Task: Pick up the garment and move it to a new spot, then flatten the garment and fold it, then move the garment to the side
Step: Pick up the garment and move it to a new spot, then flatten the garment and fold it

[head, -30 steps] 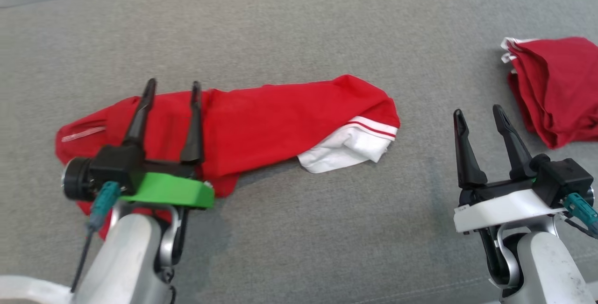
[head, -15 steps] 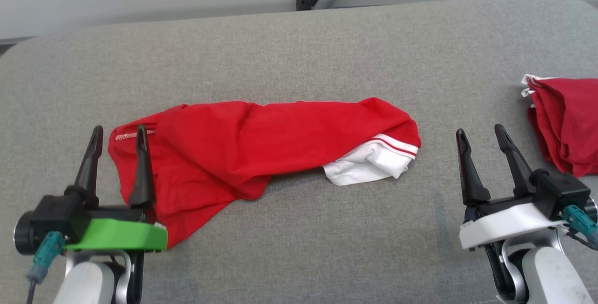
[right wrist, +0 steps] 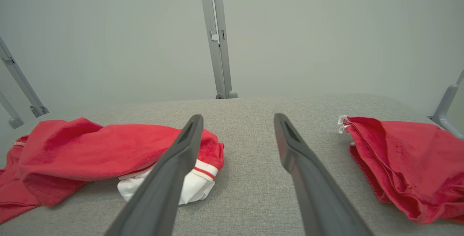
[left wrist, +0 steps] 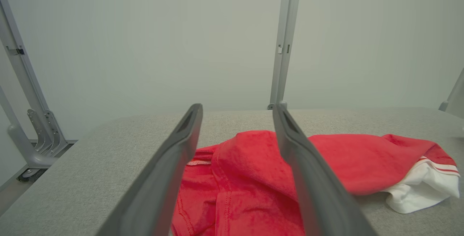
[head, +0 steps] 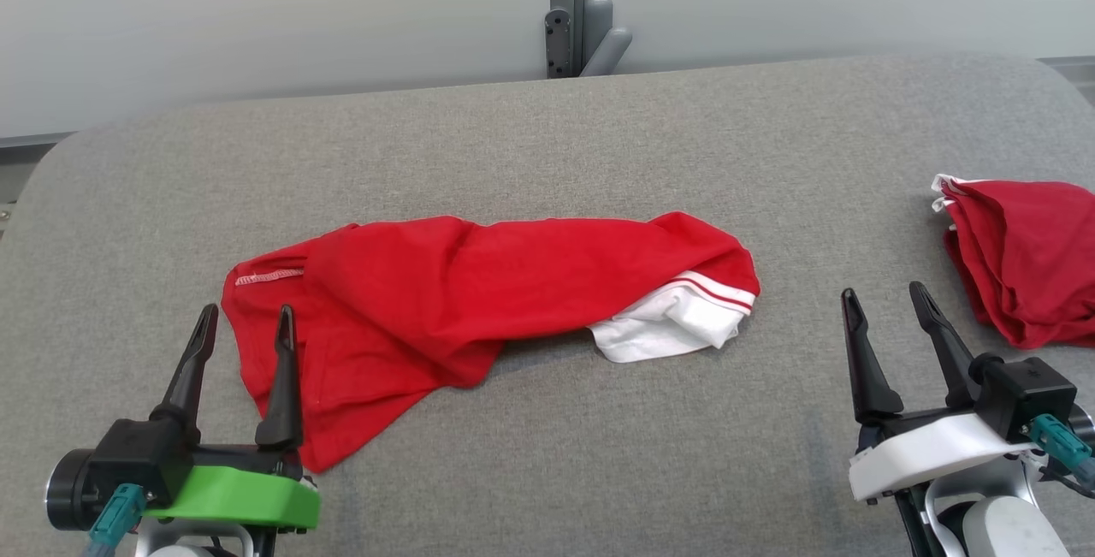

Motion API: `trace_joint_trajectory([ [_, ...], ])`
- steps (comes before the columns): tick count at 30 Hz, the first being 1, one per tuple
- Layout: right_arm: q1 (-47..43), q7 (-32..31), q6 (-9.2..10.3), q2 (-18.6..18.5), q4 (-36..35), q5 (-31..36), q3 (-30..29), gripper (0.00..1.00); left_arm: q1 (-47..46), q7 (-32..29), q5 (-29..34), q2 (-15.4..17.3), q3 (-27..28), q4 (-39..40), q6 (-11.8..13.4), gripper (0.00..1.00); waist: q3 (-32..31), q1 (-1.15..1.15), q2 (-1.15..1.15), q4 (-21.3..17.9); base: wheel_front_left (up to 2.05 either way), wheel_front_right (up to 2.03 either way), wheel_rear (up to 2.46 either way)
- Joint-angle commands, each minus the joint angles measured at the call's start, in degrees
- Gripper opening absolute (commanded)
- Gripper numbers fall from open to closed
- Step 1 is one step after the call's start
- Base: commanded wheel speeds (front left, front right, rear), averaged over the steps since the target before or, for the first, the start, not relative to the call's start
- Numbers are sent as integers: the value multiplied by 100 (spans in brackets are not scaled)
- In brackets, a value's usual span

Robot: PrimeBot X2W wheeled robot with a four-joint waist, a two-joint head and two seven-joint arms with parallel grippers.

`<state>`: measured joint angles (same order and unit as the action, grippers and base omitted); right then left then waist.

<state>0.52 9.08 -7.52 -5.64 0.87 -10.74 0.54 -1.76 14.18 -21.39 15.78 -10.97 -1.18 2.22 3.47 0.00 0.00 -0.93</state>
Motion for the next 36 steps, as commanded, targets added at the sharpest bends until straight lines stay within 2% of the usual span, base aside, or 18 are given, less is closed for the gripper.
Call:
trace_joint_trajectory([
  [1,-58,-25,7,2,-33,-19,-19,100,86,-21,-3,47,2,42,30,100,-27,0,0,6,0,0,0],
  [19,-57,-145,7,-118,210,-55,126,100,-81,-48,3,75,-77,144,83,100,99,0,0,221,0,0,0],
  [25,120,-197,7,-213,770,-195,469,100,-318,-25,52,-2,-164,141,48,100,406,0,0,412,0,0,0],
  [35,1170,85,7,-304,2075,-531,783,100,-861,54,176,-197,-302,-11,-42,100,1083,0,0,733,0,0,0],
  [36,1279,126,7,-315,2181,-550,817,86,-898,63,180,-212,-305,-28,-60,100,1123,0,0,745,0,0,0],
])
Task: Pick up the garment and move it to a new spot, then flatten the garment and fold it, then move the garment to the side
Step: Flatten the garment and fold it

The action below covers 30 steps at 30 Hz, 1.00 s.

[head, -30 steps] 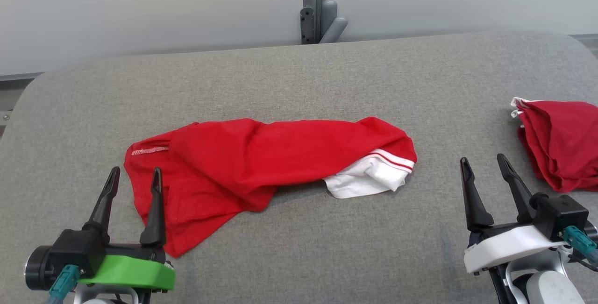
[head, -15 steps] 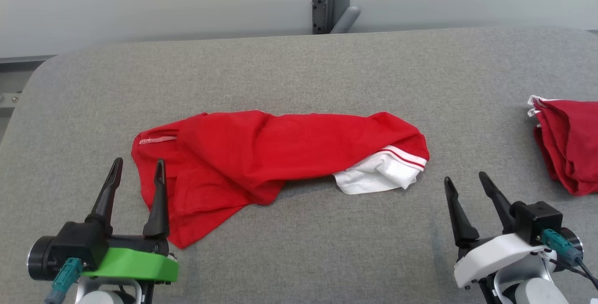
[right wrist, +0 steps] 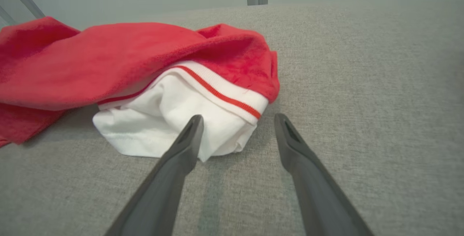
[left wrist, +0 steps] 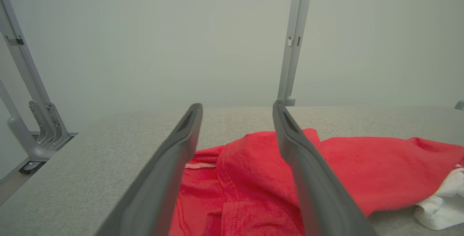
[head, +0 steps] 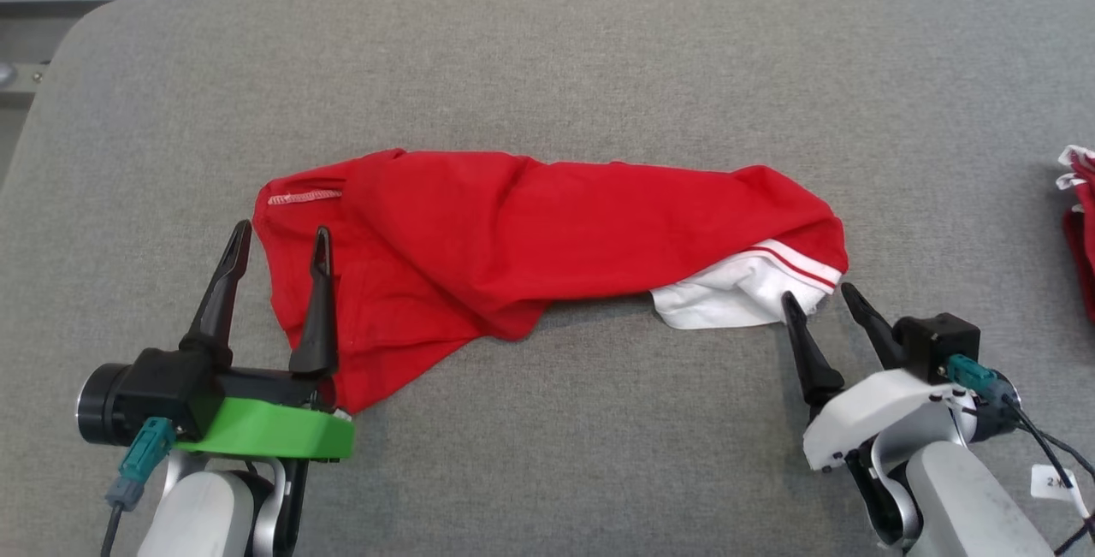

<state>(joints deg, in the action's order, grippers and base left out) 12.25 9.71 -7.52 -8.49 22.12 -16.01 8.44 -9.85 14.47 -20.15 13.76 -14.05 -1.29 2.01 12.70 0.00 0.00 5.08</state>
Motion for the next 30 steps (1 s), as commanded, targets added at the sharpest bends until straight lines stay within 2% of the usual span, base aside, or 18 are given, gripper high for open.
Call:
trace_joint_trajectory([
  [1,211,99,7,-50,134,-36,56,45,-125,35,71,-27,0,-37,-50,100,230,0,0,155,0,0,0],
  [2,285,139,7,-50,200,-75,86,15,-149,34,84,-40,-5,-65,-48,100,240,0,0,162,0,0,0],
  [3,285,139,7,-50,200,-75,86,15,-149,34,84,-40,-5,-65,-48,100,240,0,0,162,0,0,0],
  [4,332,189,7,-61,226,-95,133,0,-165,40,99,-52,-4,-81,-55,100,254,0,0,166,0,0,0],
  [10,296,465,7,-217,-307,2,209,0,-209,59,121,-101,67,-151,-72,100,240,0,0,85,0,0,0],
  [15,-32,484,7,-276,-1480,179,127,0,-161,65,160,-76,181,-88,-46,100,208,0,0,-88,0,0,0],
  [22,-432,-12,7,-270,-3088,337,-193,0,-219,67,222,-100,263,6,-80,100,267,0,0,-207,0,0,0],
  [26,-300,-287,7,-239,-3246,269,-402,0,-295,67,270,-138,254,75,-100,100,390,0,0,-176,0,0,0],
  [30,54,-331,7,-329,-2758,121,-535,0,-401,68,322,-185,233,99,-150,100,579,0,0,-53,0,0,0],
])
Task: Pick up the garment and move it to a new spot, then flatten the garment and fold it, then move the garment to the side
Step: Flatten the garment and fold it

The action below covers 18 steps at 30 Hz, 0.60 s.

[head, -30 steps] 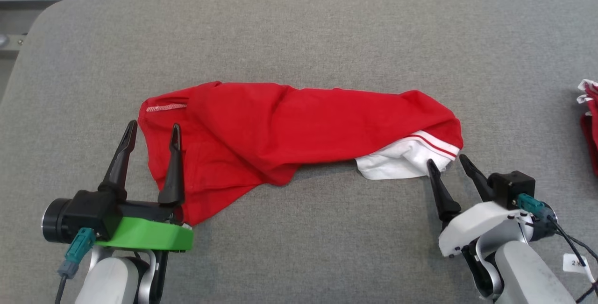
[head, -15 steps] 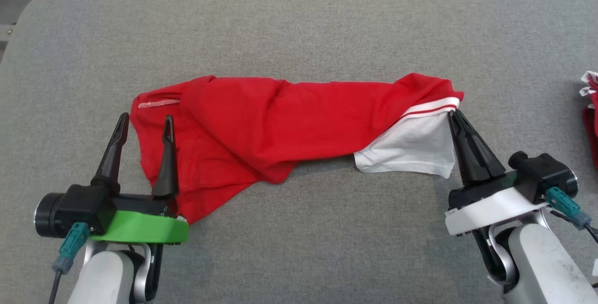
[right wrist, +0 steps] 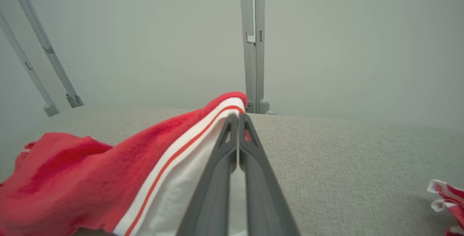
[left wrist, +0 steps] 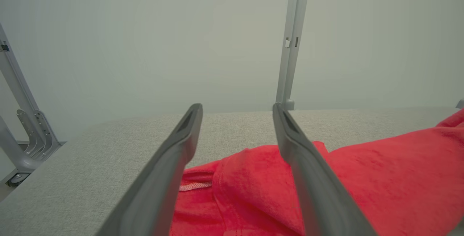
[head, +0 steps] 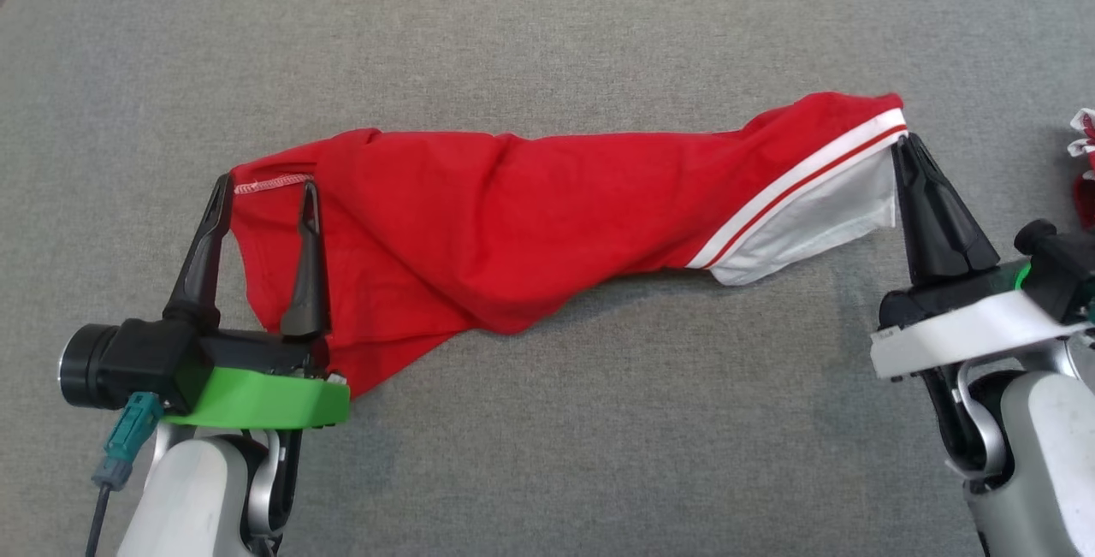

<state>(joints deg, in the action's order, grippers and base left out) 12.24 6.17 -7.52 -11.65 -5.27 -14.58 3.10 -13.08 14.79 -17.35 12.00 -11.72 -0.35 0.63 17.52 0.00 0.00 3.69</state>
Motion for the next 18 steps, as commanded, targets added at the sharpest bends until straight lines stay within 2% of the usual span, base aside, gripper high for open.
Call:
trace_joint_trajectory([
  [1,156,28,7,-65,167,-32,-35,0,-110,36,54,-26,-11,10,-18,100,153,0,0,128,0,0,0],
  [10,1323,383,7,-293,1901,-246,37,0,-502,30,188,-261,-95,-32,-180,100,731,0,0,506,0,0,0],
  [16,1939,638,7,-293,2972,-366,327,0,-653,30,286,-377,-69,-144,-280,100,824,0,0,521,0,0,0],
  [17,2007,679,7,-281,3114,-379,383,23,-667,30,301,-394,-63,-170,-296,100,812,0,0,512,0,0,0],
  [18,2007,679,7,-281,3114,-379,383,23,-667,30,301,-394,-63,-170,-296,100,812,0,0,512,0,0,0],
])
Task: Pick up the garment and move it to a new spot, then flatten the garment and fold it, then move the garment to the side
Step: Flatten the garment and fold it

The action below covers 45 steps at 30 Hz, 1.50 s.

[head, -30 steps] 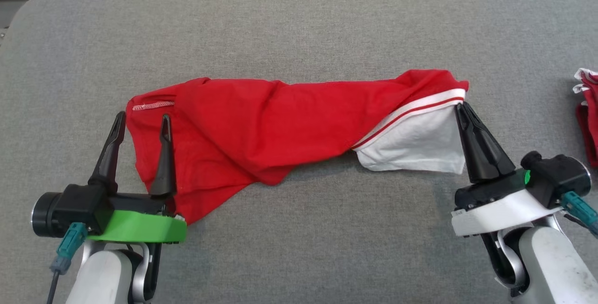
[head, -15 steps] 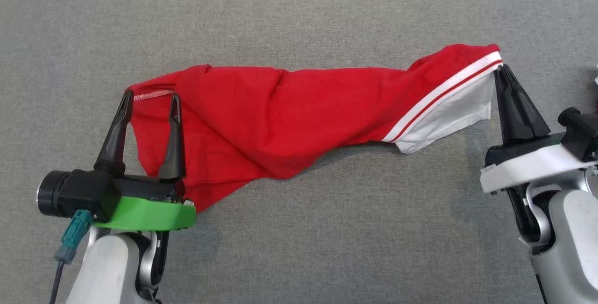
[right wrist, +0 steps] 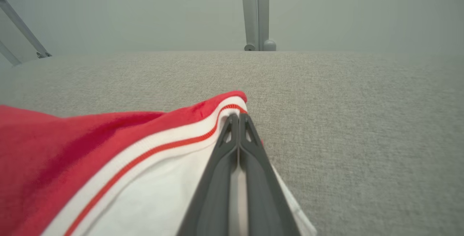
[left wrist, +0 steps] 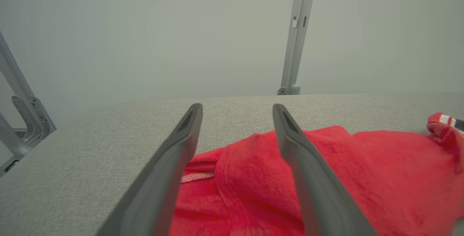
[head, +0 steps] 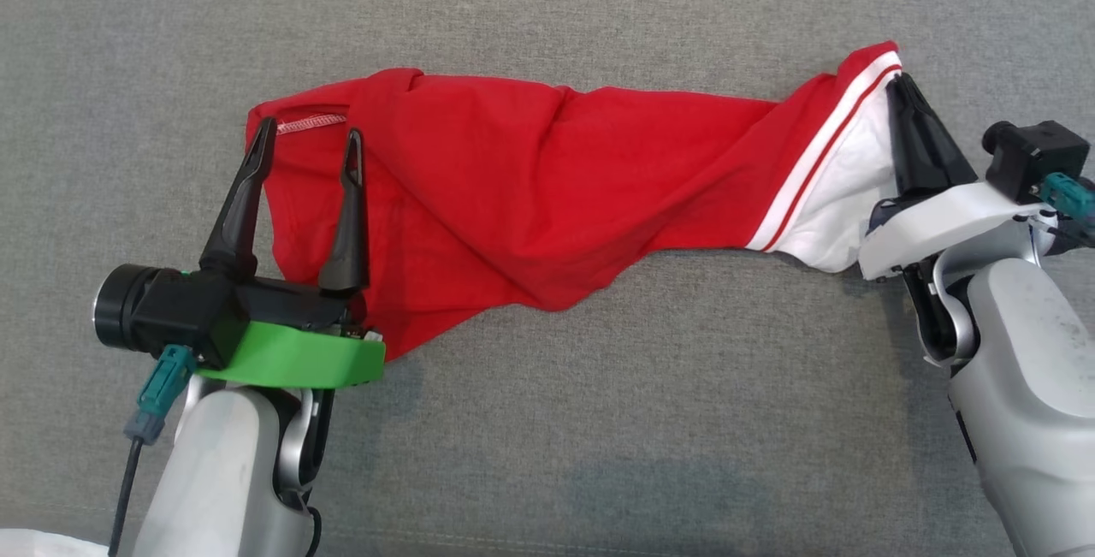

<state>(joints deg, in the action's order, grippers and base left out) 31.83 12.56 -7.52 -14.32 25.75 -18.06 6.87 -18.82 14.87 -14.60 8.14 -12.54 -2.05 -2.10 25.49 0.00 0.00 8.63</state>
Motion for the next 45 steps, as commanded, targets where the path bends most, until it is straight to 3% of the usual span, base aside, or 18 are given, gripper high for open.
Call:
trace_joint_trajectory([
  [1,95,80,7,7,124,-43,63,76,-98,23,40,-23,29,-24,-33,100,-6,0,0,2,0,0,0],
  [2,120,114,7,24,216,-61,114,100,-101,23,61,-37,39,-48,-45,100,-33,0,0,-19,0,0,0],
  [8,-138,264,7,127,242,10,147,100,52,22,125,-69,135,-143,-92,100,-295,0,0,-190,0,0,0],
  [18,-1251,275,7,389,-1015,382,-372,100,480,22,186,27,382,-236,-48,100,-866,0,0,-581,0,0,0],
  [34,-2697,56,7,675,-1849,614,-656,100,1481,-104,126,149,355,-233,77,100,-1836,0,0,-900,0,0,0],
  [45,-2852,-74,7,736,-2107,621,-725,100,1644,-281,103,201,307,-20,167,100,-1858,0,0,-923,0,0,0],
])
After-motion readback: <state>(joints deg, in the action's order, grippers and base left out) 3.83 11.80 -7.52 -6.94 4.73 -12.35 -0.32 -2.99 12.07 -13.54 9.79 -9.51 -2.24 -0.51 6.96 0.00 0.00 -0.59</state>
